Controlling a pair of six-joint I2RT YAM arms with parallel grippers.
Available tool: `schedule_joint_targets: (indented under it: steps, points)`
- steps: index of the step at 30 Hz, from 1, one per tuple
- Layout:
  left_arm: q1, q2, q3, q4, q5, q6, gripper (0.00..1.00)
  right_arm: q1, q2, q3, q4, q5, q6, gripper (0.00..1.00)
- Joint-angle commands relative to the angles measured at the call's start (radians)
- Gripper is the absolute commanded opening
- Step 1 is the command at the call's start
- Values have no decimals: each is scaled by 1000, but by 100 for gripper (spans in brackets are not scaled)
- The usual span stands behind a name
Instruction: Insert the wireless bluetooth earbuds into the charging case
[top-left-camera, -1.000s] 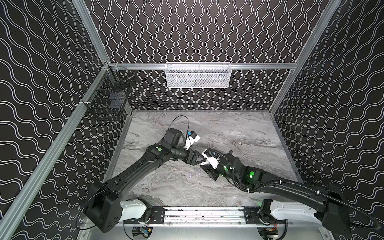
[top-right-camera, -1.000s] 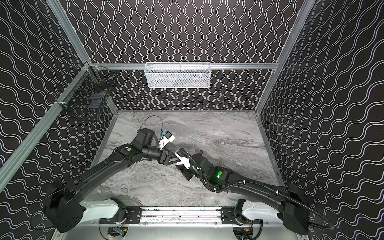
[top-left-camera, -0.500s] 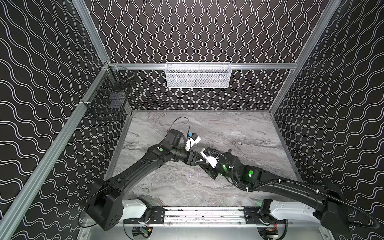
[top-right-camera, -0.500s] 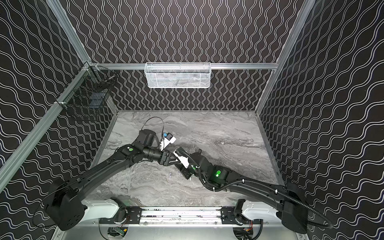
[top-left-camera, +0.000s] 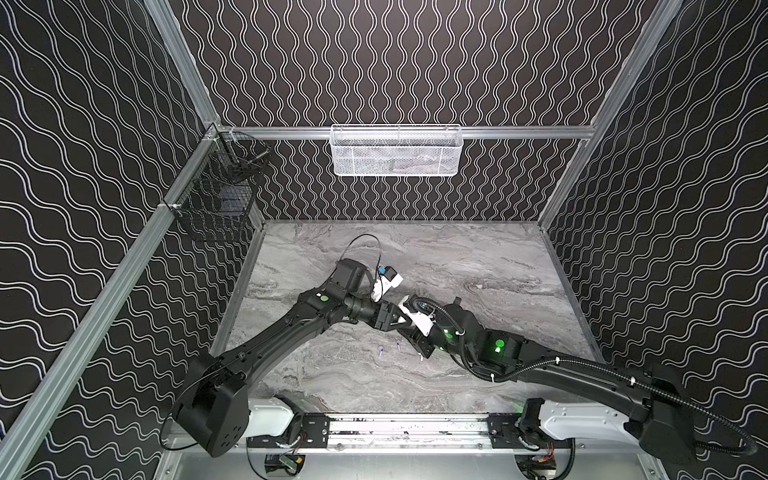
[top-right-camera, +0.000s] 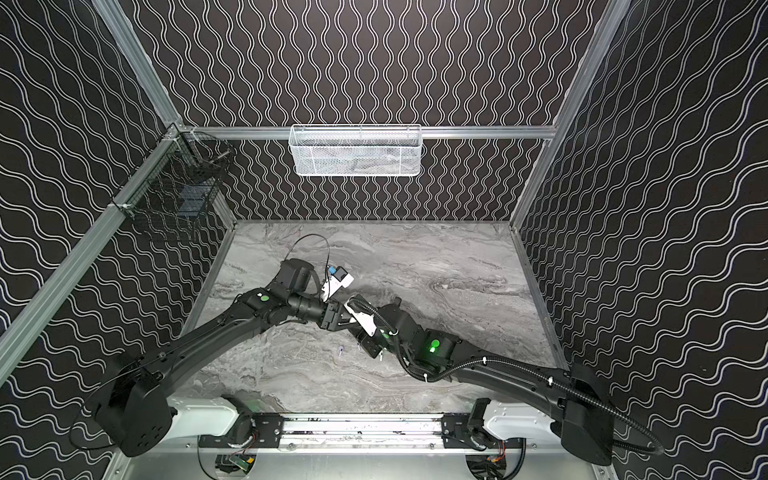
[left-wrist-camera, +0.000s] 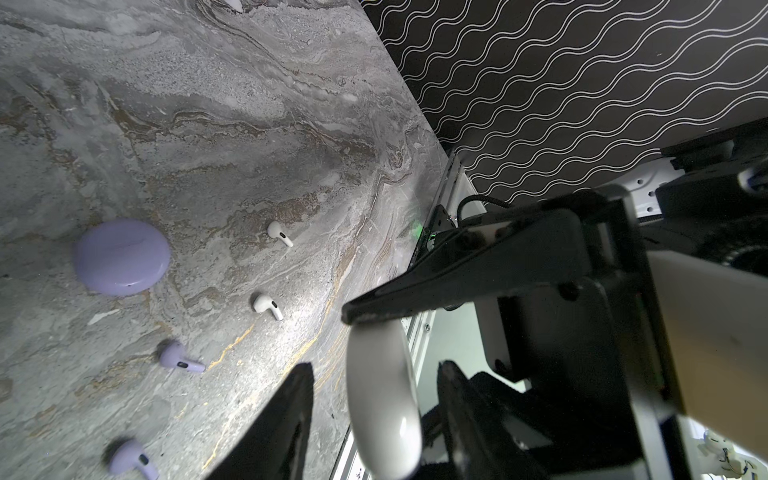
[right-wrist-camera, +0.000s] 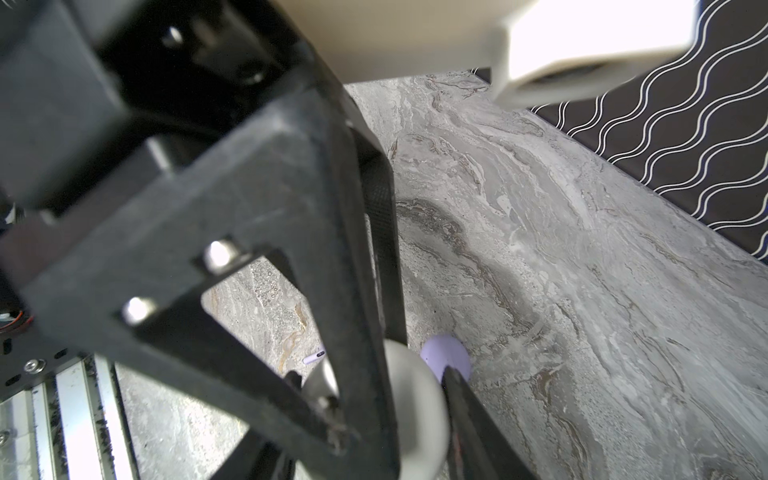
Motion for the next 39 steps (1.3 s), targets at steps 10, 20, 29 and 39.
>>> schedule_joint_targets:
  steps: [10,20,29,39]
  points:
    - [0,24,6,7,14,11,41,1,4,2,19,44,-17,31]
    - [0,28,4,20,26,3,18,0,0,-2,17,56,-14,31]
    - [1,0,-13,77,43,-25,11,0,-27,-29,13,114,39,59]
    - [18,-31,-34,136,61,-52,7,0,-157,-51,-54,109,141,89]
